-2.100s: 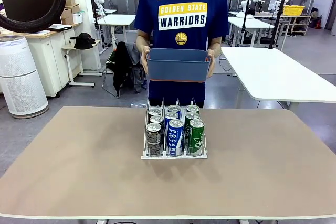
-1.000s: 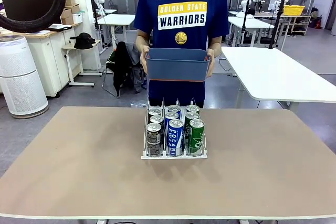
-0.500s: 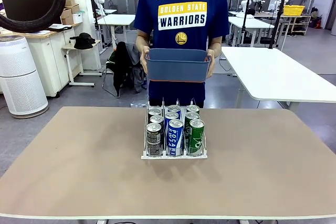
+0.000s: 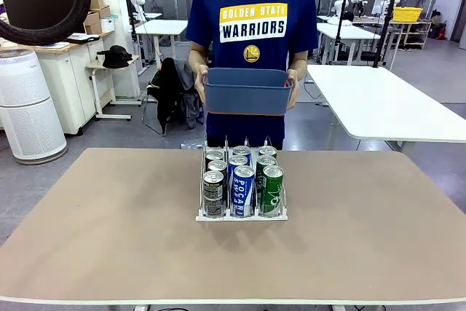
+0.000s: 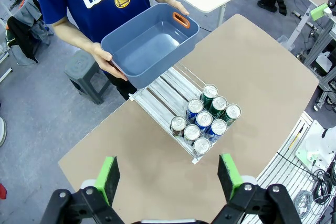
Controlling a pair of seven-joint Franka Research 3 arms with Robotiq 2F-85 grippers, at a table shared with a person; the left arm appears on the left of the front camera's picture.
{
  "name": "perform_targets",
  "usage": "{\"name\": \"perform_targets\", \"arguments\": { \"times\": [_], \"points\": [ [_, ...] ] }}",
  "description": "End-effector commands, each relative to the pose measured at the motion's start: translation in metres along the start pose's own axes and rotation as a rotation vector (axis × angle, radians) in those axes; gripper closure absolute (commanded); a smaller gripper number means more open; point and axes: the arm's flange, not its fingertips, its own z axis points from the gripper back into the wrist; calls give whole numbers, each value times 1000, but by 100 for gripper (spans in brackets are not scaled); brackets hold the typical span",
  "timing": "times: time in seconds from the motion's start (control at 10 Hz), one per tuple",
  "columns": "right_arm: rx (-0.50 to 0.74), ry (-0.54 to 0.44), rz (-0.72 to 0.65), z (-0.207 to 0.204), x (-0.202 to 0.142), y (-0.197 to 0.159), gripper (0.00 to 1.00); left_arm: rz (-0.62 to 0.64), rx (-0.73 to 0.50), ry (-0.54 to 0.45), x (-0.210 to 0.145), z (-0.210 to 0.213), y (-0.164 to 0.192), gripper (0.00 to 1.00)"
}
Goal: Fill the beverage cans into the dispenser.
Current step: Place the picked Sprite in the line of the Automatic Can Dispenser with the same cans.
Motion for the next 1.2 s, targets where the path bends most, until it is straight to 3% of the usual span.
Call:
{"name": "perform_targets", "arguments": {
  "times": [0.0, 1.1],
  "points": [
    [2, -1, 0, 0, 0, 0, 0, -9, 1, 3, -2, 1, 1, 0],
    [2, -1, 0, 0, 0, 0, 0, -9, 1, 3, -2, 1, 1, 0]
  ]
}}
